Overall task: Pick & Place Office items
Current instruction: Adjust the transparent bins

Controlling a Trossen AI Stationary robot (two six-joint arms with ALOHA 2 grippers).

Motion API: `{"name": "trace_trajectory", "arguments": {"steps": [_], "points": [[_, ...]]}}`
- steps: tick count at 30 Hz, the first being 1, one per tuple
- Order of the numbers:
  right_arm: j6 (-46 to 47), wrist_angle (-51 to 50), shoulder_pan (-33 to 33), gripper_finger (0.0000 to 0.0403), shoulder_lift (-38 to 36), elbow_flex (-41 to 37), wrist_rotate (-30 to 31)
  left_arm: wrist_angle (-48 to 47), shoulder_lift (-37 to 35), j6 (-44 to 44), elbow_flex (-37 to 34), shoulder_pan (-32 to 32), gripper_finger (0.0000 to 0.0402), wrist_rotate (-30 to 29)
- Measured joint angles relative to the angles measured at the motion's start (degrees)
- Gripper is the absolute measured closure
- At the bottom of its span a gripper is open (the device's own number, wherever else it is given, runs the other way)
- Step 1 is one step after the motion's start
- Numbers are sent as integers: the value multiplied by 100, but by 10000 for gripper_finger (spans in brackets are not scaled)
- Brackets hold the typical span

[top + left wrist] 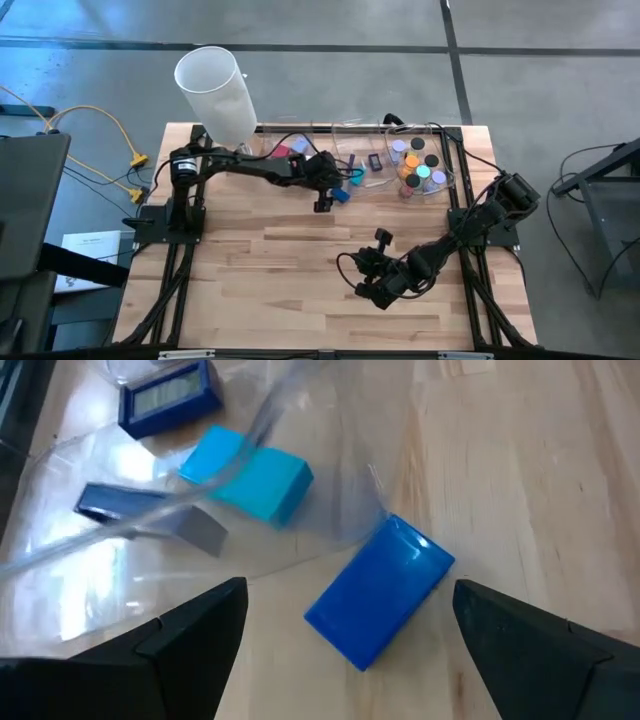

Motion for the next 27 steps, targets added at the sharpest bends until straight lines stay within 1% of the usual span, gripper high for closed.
{"name": "trace_trajectory", "arguments": {"steps": [4,7,10,13,17,20,23,27], "points": [[37,-17,2,401,0,0,-2,-177,-170,-30,-29,-99,57,-8],[42,-15,2,401,0,0,-4,-374,-337,-56,-52,-176,57,-138],[45,-14,2,401,0,0,-15,-351,-526,-56,-36,-232,57,-165],[130,-17,2,401,0,0,-20,-386,-554,-54,-34,-289,57,-179],[133,-20,2,401,0,0,-20,-492,-580,-42,-31,-350,57,-484],[133,-22,2,400,0,0,-20,-567,-582,-36,-31,-345,57,-500],[128,-24,2,400,0,0,-20,-424,-582,-47,-26,-342,57,-506],[109,-24,2,400,0,0,-20,-106,-582,-358,-24,-288,57,-617]]}}
